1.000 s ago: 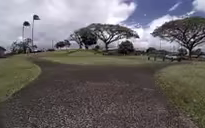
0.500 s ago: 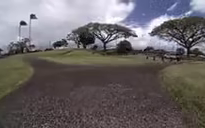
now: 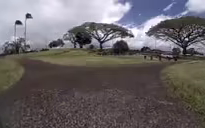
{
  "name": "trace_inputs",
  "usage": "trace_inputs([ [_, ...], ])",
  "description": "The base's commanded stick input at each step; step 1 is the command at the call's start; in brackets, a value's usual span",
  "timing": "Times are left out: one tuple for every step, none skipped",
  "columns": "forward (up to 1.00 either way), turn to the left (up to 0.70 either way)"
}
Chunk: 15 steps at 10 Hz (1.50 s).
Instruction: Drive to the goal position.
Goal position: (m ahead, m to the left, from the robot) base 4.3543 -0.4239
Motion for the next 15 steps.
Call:
trace_inputs([
  [0.7,0.0],
  [0.7,0.0],
  [0.7,-0.03],
  [0.7,-0.21],
  [0.7,-0.35],
  [0.7,-0.35],
  [0.7,-0.35],
  [0.7,-0.35],
  [0.7,-0.35],
  [0.7,-0.35],
  [0.7,-0.31],
  [0.7,-0.18],
  [0.7,-0.05],
  [0.7,0.0],
  [0.7,0.0],
])
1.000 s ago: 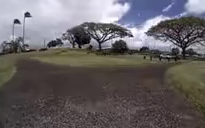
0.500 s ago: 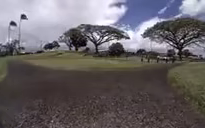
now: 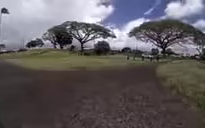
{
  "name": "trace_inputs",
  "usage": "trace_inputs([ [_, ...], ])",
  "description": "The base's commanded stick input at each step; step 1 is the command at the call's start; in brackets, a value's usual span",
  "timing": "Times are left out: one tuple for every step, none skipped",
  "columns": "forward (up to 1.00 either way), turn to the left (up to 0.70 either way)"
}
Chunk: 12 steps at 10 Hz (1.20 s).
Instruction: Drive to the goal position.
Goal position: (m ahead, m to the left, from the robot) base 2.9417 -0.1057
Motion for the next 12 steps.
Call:
trace_inputs([
  [0.7,0.0],
  [0.7,0.0],
  [0.7,-0.18],
  [0.7,-0.34],
  [0.7,-0.35],
  [0.7,-0.35],
  [0.7,-0.35],
  [0.7,-0.32],
  [0.7,-0.23],
  [0.7,0.0],
  [0.7,0.0],
  [0.7,0.0],
])
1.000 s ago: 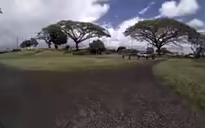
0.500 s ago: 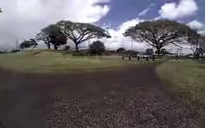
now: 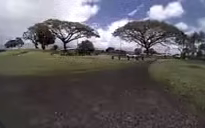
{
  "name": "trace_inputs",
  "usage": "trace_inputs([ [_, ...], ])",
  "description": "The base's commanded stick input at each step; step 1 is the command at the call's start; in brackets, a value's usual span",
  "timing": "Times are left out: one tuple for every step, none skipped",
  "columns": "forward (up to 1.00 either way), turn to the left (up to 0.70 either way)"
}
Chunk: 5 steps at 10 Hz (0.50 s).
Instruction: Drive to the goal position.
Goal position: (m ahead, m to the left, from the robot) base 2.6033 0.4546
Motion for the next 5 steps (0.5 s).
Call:
trace_inputs([
  [0.7,0.0],
  [0.7,0.0],
  [0.7,0.0],
  [0.7,0.0],
  [0.7,0.0],
])
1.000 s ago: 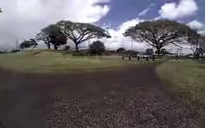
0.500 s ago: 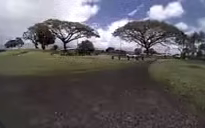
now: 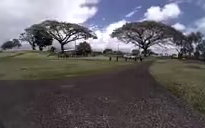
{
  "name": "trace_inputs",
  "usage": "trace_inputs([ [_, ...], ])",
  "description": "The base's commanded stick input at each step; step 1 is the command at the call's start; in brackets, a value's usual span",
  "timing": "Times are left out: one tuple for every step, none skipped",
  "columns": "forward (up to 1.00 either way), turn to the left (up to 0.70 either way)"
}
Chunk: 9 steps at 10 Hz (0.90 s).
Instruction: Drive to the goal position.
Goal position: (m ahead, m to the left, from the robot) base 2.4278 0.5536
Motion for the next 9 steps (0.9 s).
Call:
trace_inputs([
  [0.7,0.0],
  [0.7,0.0],
  [0.7,0.0],
  [0.7,0.0],
  [0.7,0.0],
  [0.7,0.0],
  [0.7,0.0],
  [0.7,-0.07],
  [0.7,-0.2],
])
